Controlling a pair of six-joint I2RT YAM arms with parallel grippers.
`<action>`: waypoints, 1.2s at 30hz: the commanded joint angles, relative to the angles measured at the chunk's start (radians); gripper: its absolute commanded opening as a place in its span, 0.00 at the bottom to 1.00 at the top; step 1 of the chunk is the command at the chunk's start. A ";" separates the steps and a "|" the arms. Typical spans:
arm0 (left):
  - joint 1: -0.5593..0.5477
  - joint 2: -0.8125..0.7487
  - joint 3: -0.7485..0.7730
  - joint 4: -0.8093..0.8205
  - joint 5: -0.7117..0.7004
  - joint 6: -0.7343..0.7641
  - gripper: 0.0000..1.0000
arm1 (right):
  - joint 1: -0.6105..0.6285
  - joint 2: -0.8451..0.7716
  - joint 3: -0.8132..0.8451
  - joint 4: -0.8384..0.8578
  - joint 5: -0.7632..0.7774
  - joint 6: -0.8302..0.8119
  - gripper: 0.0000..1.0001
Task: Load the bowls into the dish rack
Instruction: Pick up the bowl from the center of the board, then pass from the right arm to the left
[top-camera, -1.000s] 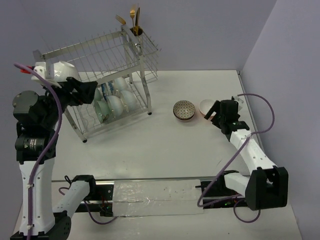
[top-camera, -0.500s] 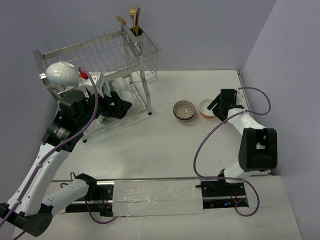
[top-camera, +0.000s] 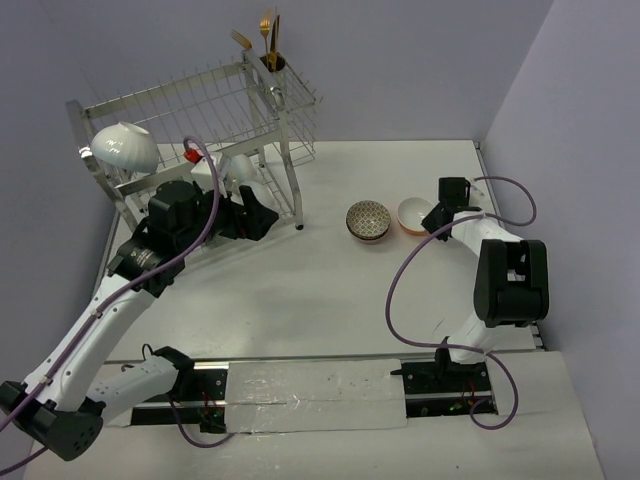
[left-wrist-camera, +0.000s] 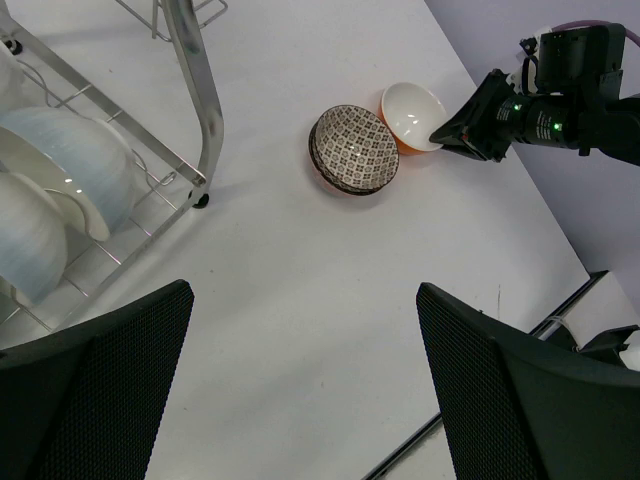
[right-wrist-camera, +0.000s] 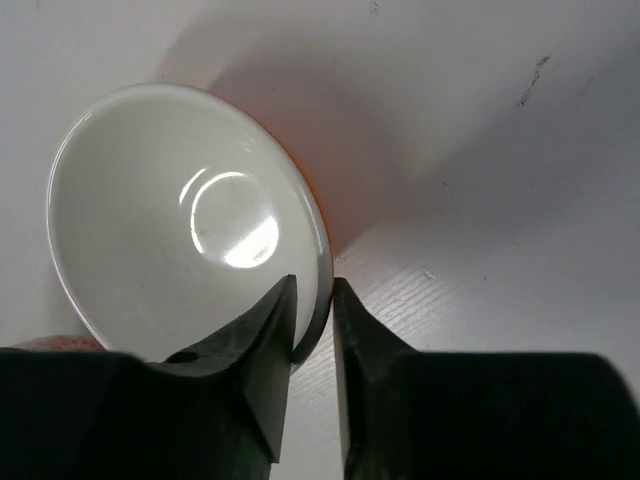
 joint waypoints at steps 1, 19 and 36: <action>-0.025 0.015 0.003 0.047 -0.019 -0.029 0.99 | -0.009 -0.011 0.034 0.041 0.022 0.003 0.24; -0.272 0.268 0.190 0.053 -0.209 -0.156 0.96 | 0.320 -0.697 -0.194 0.063 0.042 -0.091 0.00; -0.441 0.596 0.466 0.004 -0.462 -0.106 0.70 | 0.528 -0.769 -0.170 0.015 0.139 -0.094 0.00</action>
